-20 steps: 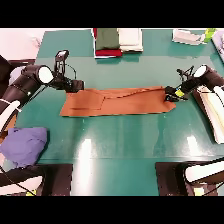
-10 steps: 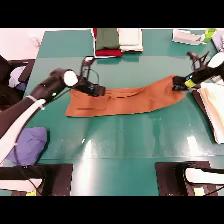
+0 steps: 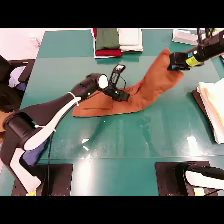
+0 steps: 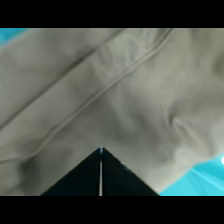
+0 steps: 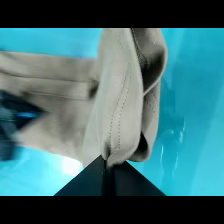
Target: Fold the shirts.
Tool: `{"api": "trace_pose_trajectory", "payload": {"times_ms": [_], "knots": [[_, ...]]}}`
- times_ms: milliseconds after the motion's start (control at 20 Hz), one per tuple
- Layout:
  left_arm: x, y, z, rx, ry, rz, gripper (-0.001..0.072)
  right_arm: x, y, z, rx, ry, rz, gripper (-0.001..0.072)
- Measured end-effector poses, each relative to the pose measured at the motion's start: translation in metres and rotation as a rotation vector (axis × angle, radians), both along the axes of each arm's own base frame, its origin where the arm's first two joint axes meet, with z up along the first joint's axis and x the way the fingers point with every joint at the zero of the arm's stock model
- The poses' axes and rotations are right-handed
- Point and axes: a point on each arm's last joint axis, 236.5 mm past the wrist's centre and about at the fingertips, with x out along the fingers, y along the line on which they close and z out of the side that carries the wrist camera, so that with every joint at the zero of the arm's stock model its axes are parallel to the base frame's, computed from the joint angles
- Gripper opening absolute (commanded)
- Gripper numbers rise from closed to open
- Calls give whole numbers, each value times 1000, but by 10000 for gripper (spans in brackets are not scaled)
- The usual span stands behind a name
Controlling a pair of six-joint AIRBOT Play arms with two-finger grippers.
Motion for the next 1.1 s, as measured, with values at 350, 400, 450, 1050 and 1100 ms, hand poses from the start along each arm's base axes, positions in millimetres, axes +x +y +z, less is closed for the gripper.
{"api": "trace_pose_trajectory", "payload": {"times_ms": [350, 400, 450, 1050, 1100], "knots": [[-10, -8, -17, 14, 37, -46, 21, 0, 63, 35, 49, -56, 82, 15], [-9, -5, -14, 18, 36, -48, 21, 1, 70, 35, 56, -54, 86, 15], [-6, 0, -9, 23, 26, -47, 21, 1, 77, 35, 62, -51, 90, 15], [71, 256, 215, 233, -413, 289, 22, -16, 279, -25, 226, -28, 322, 183], [68, 277, 234, 238, -443, 330, 22, -18, 305, -37, 262, -27, 341, 363]]}}
